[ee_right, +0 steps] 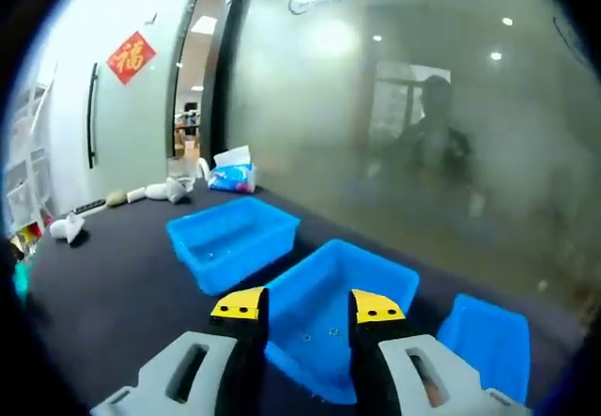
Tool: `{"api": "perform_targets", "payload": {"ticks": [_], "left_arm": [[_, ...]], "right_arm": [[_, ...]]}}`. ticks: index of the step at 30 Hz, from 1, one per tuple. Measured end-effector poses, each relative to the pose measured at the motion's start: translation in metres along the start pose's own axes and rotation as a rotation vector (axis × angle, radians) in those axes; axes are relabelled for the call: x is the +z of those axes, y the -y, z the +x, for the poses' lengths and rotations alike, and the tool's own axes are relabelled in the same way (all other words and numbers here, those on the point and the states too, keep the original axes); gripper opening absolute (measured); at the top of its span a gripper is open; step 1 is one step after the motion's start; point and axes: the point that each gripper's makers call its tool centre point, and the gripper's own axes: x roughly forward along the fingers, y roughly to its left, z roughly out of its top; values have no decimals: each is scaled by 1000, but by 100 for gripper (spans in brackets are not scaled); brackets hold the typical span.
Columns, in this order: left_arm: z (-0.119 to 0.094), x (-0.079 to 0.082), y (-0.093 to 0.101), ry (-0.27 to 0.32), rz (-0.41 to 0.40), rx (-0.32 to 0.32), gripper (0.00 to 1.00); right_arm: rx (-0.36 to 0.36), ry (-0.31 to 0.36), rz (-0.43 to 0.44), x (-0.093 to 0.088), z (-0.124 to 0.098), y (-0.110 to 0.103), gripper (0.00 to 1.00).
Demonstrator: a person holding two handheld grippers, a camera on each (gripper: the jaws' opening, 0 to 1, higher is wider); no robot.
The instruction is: Sort the screws, nuts, and washers into the corresponding bins
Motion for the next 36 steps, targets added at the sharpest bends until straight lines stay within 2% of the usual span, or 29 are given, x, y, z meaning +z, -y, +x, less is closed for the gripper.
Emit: {"api": "perform_targets", "payload": {"ticks": [8,11,13,16,23,26,30,36], "left_arm": [[0,4,0,5,8,2,45],[0,6,0,7,15,3,45],[0,7,0,9,15,3,45],[0,7,0,7,19,3,45],[3,11,6,8,25,-13,45],[4,12,8,7,28,-16,45],[5,13,9,5,32,-20,45],[7,14,13,4,38,-28,45]], "right_arm": [[26,91,29,2,-44,-15,31],[52,131,22,1,-70,-30,32],[77,166,48,0,-94,-44,34],[97,226,31,-2,-128,-64,35],[112,288,53,-20,-193,-93,36],[95,306,48,-30,-215,-97,36],[55,297,-16,-48,-237,-99,38],[46,320,38,-66,-267,-102,39]]}}
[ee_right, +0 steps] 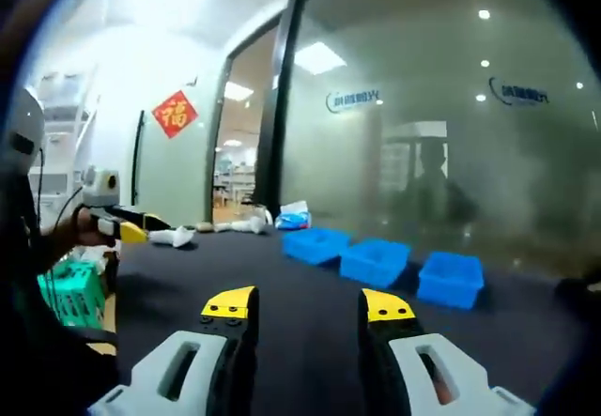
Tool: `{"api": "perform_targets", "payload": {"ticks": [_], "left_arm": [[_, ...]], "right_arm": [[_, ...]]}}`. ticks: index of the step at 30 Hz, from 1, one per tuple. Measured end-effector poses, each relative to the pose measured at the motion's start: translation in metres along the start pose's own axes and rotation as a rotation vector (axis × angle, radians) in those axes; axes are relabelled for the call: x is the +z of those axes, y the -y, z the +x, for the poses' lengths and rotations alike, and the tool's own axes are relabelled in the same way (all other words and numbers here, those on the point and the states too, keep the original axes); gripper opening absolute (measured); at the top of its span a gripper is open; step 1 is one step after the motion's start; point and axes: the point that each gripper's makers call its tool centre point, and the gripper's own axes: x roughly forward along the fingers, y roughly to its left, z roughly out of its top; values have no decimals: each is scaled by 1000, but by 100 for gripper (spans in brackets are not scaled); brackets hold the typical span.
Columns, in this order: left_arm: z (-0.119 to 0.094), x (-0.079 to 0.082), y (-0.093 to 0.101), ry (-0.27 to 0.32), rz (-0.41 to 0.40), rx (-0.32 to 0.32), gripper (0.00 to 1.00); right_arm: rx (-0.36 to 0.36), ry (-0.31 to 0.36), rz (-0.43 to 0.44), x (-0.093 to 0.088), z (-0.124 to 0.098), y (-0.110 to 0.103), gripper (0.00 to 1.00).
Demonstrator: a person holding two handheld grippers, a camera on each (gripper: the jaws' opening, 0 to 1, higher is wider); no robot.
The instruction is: Sort the screws, nuts, and washers into the corresponding bins
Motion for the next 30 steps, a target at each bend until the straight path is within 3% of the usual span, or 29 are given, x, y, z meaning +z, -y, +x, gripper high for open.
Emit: {"api": "perform_targets", "payload": {"ticks": [12,18,22,28,30], "left_arm": [[-1,-1,2,-14,16,-3,45],[-2,-5,2,-26,21,-15,45],[-2,-6,4,-34,24,-24,45],[-4,-9,5,-44,24,-33,45],[-5,-10,5,-44,24,-34,45]], "right_arm": [[-1,1,36,-8,-22,1,39],[139,-43,54,-11,-20,-18,38],[192,-81,23,-15,-19,-25,38],[346,-213,-23,-34,-22,-46,38],[393,-229,-26,-36,-24,-55,38]]}}
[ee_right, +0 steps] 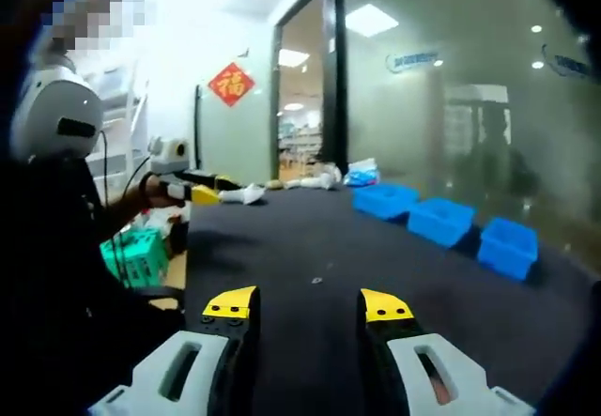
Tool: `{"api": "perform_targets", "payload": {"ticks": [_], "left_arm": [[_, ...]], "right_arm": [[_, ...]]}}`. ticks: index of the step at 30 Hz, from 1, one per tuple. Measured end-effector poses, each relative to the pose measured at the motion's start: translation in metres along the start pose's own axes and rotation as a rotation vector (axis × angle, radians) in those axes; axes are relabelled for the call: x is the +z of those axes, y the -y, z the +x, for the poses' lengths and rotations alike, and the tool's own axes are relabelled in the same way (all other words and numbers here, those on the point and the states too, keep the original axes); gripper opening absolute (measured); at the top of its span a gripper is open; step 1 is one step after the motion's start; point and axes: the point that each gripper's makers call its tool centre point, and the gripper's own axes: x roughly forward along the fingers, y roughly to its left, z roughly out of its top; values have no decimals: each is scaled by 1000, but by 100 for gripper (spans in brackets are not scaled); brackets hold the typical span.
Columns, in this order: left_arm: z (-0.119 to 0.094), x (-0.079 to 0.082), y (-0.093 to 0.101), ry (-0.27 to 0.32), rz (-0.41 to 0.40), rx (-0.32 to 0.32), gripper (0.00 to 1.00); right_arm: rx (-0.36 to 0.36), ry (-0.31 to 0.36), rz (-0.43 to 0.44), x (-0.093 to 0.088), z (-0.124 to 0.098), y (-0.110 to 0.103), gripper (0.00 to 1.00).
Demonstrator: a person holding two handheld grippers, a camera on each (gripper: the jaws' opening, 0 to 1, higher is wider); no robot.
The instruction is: Sort the screws, nuts, and washers into the corresponding bins
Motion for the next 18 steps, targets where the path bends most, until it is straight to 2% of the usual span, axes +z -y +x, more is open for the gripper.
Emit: {"api": "perform_targets", "payload": {"ticks": [8,14,18], "left_arm": [[-1,-4,0,-12,0,-9,45],[-1,-7,-1,-17,-6,-8,45],[1,-9,1,-24,-10,-12,45]], "right_arm": [[8,-16,-21,2,7,3,37],[39,-135,-38,0,19,6,34],[77,-228,-113,2,33,8,32]]}}
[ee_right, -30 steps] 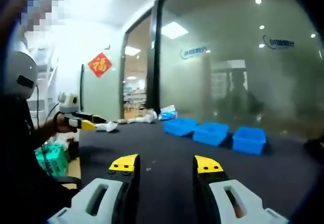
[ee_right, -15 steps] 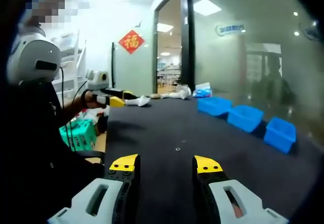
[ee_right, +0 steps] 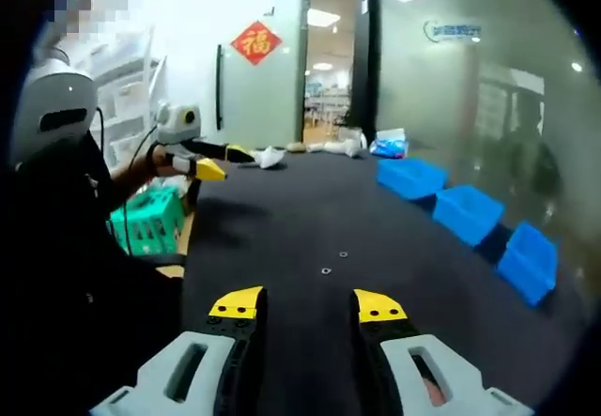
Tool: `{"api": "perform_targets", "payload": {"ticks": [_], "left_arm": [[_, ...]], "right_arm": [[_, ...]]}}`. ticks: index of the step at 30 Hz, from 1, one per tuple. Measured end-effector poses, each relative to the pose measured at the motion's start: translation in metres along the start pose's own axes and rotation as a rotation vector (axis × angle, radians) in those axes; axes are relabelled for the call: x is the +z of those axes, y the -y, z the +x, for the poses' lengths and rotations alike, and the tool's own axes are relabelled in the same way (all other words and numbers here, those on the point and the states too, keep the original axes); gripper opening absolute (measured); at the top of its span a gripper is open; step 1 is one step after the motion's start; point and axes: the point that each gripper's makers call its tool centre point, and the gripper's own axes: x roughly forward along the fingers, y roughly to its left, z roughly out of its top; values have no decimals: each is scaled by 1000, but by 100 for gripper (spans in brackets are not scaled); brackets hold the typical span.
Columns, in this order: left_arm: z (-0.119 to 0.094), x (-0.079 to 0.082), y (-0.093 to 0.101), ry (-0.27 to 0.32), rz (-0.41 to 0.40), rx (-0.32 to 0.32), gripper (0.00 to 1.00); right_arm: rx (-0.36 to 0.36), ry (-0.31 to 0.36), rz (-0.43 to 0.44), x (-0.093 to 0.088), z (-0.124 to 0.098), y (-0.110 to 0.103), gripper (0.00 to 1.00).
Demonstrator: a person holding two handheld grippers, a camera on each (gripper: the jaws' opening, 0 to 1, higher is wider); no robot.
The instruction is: Sort the screws, nuts, and washers into the corresponding bins
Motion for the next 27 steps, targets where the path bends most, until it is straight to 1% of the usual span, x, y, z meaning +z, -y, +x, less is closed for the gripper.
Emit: {"api": "perform_targets", "payload": {"ticks": [1,4,6,9,11,13,15,17,20,23,27], "left_arm": [[0,0,0,-1,1,-1,45],[0,0,1,0,1,-1,45],[0,0,1,3,-1,0,45],[-1,-1,-1,3,-6,5,45],[-1,-2,-2,2,-9,6,45],[-1,-3,-3,-1,-10,7,45],[-2,-4,-4,2,-15,8,45],[-2,-4,-4,3,-17,9,45],[-2,-7,-5,4,-27,10,45],[-2,-9,-6,5,-37,10,45],[-3,-11,-7,4,-44,12,45]], "right_arm": [[6,-27,-20,1,3,2,32],[36,-68,-63,8,14,4,31],[42,-99,-98,11,21,8,30],[76,-137,-98,14,32,7,28],[95,-179,-125,14,40,7,28],[126,-223,-143,12,48,7,28],[147,-254,-154,10,57,7,27],[175,-289,-164,6,66,5,25],[193,-341,-171,-1,79,5,25],[205,-379,-184,-6,89,5,24],[228,-408,-186,-10,96,5,22]]}}
